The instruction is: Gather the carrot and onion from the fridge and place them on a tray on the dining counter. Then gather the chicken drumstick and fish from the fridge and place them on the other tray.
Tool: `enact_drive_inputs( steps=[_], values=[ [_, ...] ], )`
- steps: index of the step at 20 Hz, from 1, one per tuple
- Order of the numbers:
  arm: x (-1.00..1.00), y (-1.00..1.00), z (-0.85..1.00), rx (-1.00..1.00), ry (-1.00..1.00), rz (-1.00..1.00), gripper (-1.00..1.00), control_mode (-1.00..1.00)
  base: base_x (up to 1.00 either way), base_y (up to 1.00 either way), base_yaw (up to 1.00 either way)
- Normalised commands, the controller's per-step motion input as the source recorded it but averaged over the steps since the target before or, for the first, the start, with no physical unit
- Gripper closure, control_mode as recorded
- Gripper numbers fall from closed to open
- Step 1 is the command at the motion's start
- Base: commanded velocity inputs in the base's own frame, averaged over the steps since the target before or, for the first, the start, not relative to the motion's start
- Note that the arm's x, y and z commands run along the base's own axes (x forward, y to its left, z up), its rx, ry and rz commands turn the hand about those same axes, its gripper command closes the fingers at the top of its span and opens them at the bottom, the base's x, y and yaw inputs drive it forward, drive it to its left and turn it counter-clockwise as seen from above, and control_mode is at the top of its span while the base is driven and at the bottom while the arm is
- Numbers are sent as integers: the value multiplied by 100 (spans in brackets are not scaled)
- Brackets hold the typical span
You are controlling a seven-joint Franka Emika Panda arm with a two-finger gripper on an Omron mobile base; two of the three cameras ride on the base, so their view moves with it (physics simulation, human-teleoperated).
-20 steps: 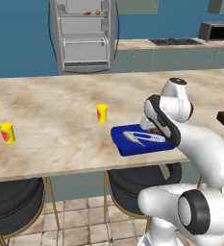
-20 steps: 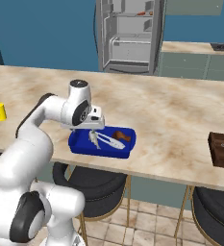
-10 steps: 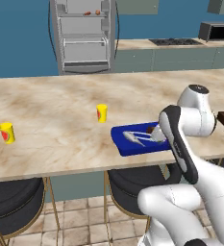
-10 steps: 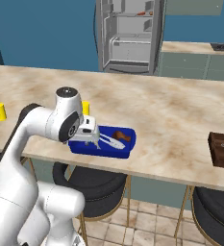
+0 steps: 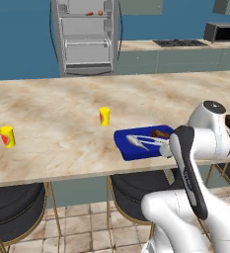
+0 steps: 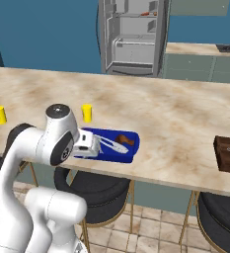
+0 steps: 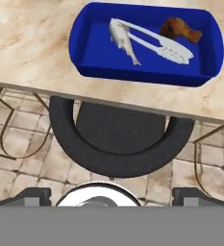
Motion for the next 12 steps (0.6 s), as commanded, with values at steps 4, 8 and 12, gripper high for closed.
enact_drive_inputs(
  steps=[4,8,12],
  values=[
    [-21,-4,0,0,-3,-6,-100,100,-52,-19,-32],
    [0,0,0,0,0,0,-100,100,-31,-1,-64],
    [0,0,0,0,0,0,-100,100,-3,-58,-59]
  ],
)
